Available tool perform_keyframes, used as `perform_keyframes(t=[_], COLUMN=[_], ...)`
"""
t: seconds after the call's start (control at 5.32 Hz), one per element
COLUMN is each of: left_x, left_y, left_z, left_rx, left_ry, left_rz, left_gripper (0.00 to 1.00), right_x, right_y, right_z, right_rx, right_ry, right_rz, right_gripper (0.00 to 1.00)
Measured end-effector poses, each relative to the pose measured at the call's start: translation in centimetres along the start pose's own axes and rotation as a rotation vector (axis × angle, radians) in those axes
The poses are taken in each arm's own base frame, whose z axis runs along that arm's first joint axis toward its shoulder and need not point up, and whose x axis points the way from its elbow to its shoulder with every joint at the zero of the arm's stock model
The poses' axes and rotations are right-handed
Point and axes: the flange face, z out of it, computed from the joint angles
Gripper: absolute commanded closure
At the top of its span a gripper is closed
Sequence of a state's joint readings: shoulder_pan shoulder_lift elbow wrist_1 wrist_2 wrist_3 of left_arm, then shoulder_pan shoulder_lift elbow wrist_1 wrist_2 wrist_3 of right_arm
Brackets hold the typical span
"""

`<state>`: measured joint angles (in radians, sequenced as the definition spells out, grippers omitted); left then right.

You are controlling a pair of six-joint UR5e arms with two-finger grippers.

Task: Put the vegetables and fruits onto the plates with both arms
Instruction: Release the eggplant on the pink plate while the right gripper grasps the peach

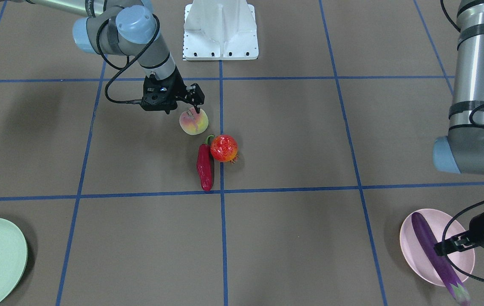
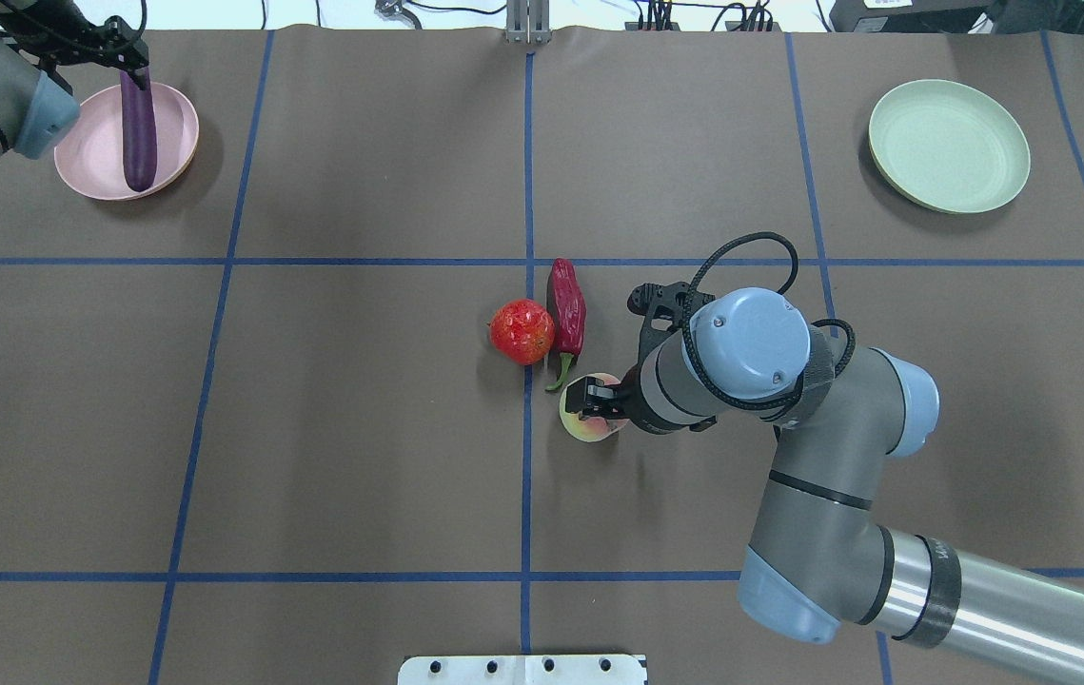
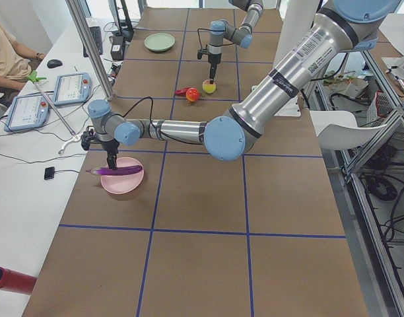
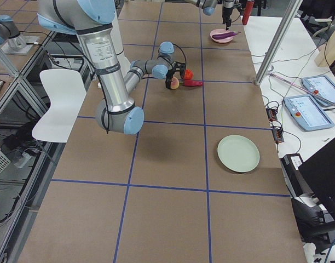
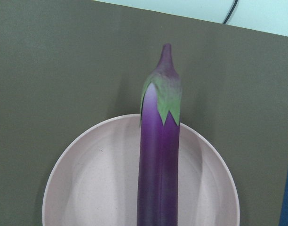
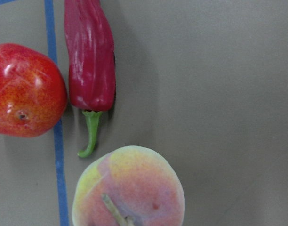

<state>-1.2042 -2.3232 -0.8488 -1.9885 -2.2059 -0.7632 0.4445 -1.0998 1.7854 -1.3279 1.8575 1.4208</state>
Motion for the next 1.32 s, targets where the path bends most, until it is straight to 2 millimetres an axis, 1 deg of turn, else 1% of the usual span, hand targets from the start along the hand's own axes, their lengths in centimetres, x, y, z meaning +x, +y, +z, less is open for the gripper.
perform_keyframes(t=[0.19, 0.56, 0.75, 1.32], left_x=[0.0, 0.1, 0.3, 0.4], left_y=[0.1, 0.1, 0.3, 0.5], left_z=[0.0, -0.2, -0.4, -0.6], left_rx=[-0.001, 0.002, 0.003, 0.005], left_ry=[0.003, 0.006, 0.008, 0.01], left_rz=[0.001, 0.003, 0.006, 0.008], left_gripper=[0.0, 0.0, 0.0, 0.0], right_x=[-0.5, -0.9, -0.9, -1.2], right_y=[0.0, 0.2, 0.1, -0.6], right_z=[-0.2, -1.1, -1.0, 0.8], right_rx=[0.0, 0.004, 0.005, 0.011], right_ry=[-0.01, -0.035, -0.033, -0.004], right_rz=[-0.002, 0.006, 0.01, 0.014], right_gripper=[0.0, 0.0, 0.0, 0.0])
